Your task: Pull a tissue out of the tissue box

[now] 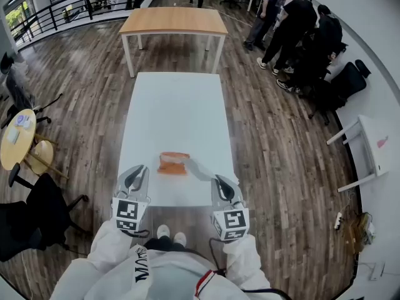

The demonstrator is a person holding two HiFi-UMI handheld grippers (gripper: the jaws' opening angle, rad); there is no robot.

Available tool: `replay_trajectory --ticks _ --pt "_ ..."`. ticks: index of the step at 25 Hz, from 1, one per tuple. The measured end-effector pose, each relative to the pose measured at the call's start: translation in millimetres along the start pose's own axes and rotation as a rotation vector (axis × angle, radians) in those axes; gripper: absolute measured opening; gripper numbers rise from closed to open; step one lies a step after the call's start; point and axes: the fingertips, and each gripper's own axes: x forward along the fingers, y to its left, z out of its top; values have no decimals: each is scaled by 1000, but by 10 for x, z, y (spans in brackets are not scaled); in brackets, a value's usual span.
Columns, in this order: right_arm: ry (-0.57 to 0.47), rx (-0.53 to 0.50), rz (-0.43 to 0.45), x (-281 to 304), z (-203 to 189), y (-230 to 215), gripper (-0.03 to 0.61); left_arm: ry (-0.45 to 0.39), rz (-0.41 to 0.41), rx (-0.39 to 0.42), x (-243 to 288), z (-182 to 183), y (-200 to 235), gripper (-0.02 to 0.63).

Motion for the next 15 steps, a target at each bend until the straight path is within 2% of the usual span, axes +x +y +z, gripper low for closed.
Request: replay_trajectory --ticks 3,15 --pt "-4 3 3 -64 -4 -10 3 -6 15 -8 -43 16 -10 0" --pt "-17 16 18 -150 -10 -11 3 28 50 -19 -182 -108 -10 0"
